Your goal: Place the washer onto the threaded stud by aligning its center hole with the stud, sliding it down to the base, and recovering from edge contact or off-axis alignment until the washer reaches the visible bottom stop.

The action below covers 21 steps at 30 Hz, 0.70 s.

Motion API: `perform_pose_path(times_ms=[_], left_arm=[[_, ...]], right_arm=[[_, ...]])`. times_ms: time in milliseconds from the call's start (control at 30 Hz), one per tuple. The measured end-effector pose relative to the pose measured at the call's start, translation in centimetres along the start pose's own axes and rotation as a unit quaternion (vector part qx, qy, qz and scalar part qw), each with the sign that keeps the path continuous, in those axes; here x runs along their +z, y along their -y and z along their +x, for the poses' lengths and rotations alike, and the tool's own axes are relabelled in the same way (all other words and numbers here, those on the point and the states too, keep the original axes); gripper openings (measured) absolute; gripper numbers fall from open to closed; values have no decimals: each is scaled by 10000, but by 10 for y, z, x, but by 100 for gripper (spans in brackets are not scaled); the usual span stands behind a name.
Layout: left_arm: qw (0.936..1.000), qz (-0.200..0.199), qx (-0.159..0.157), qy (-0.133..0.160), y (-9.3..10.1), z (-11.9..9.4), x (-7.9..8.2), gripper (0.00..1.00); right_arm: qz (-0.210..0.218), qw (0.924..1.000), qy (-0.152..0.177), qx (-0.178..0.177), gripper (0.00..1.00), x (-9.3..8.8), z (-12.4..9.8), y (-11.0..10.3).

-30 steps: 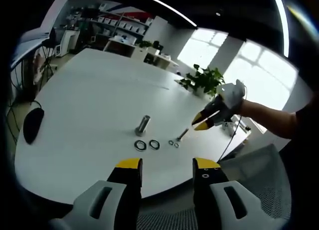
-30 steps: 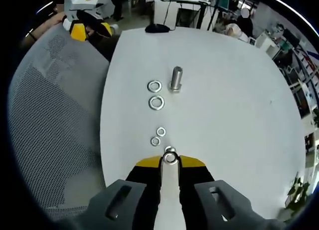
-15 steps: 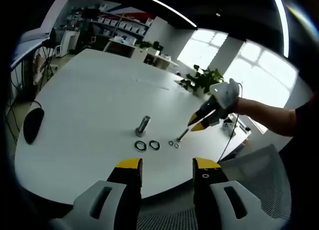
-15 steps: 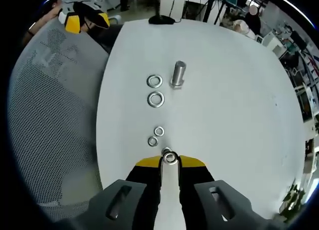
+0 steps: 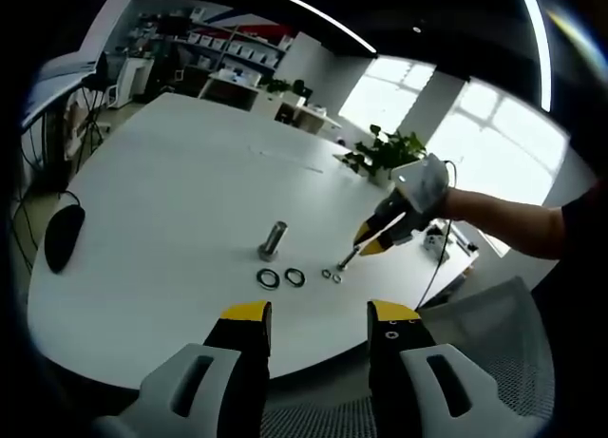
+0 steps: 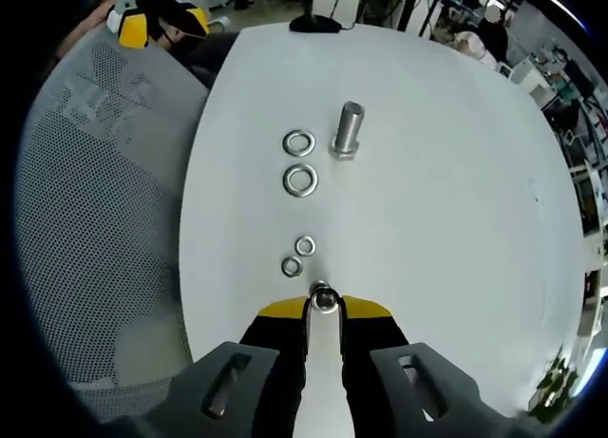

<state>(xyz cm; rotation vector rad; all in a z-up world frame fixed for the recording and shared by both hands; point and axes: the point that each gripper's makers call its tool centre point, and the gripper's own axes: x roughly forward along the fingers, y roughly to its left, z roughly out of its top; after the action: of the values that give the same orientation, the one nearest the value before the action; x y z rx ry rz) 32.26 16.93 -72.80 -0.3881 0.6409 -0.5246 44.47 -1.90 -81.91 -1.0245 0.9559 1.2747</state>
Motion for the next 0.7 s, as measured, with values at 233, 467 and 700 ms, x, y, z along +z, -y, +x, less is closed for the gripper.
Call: perform_pose_path(times_ms=[233, 467, 700], left_arm=[[10000, -4, 4, 4, 0, 0, 0, 39], [10000, -14, 1, 9, 0, 0, 0, 39], [10000, -16, 4, -10, -1, 0, -1, 39]], right_arm=[[-44, 9999, -108, 89, 14, -3, 11, -2], [-33, 9997, -206, 151, 14, -6, 20, -3], [-13, 9992, -320, 218, 14, -10, 30, -3]])
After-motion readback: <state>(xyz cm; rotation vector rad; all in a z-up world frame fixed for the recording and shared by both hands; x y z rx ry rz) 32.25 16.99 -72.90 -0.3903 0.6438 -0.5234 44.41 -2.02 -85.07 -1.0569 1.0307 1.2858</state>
